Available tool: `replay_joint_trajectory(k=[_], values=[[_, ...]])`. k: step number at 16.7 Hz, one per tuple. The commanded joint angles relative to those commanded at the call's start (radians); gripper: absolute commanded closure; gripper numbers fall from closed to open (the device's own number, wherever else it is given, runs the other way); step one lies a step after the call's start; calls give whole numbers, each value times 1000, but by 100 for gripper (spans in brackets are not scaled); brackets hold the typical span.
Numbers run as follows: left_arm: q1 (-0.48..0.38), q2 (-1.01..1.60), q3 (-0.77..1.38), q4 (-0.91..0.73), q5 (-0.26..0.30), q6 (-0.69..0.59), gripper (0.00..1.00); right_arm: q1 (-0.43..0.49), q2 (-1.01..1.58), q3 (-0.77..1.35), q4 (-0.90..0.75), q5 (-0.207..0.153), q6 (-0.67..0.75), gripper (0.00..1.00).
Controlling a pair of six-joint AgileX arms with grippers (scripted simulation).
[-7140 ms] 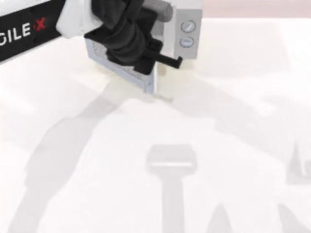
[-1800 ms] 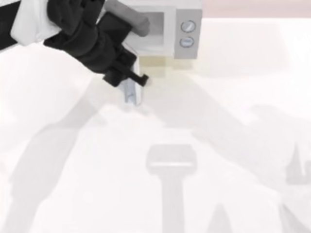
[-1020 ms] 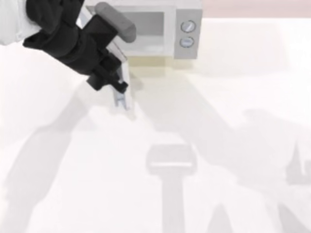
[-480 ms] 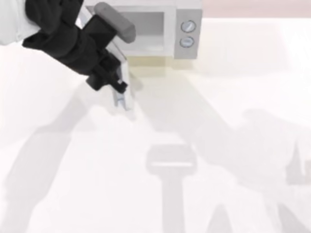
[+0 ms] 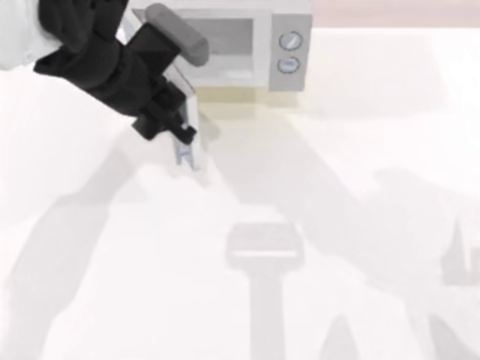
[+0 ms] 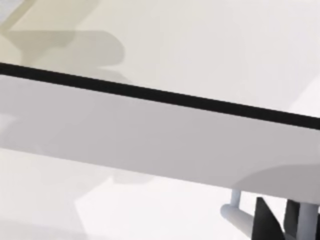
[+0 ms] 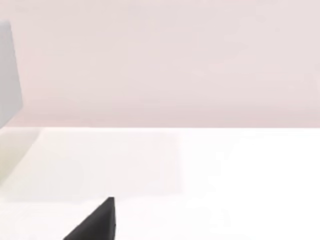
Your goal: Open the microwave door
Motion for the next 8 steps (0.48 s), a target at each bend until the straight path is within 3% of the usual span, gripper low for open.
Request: replay_joint_trajectory(k=[8], values=[[-2, 3, -3, -2, 5, 2, 100, 0, 0, 0, 0, 0, 0, 0]])
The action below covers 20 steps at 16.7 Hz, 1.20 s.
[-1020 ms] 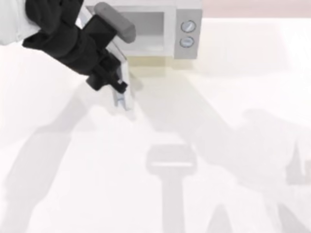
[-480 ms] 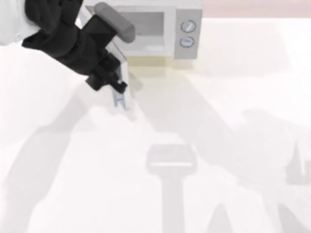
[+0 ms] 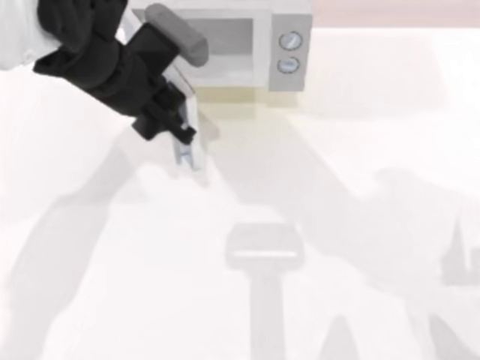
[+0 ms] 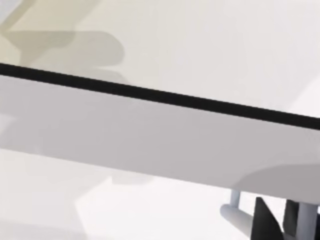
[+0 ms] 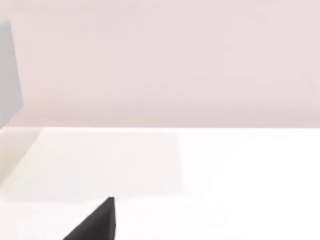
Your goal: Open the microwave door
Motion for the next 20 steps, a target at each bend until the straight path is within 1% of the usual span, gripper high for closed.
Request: replay_joint_trajectory(k=[2, 7, 9, 20], values=[[12, -2, 0, -10, 13, 33, 100, 0, 0, 0, 0, 0, 0, 0], [66, -16, -2, -49, 72, 166, 100, 0, 0, 0, 0, 0, 0, 0], [80, -17, -6, -61, 85, 198, 100, 0, 0, 0, 0, 0, 0, 0], [81, -16, -7, -63, 87, 201, 100, 0, 0, 0, 0, 0, 0, 0]])
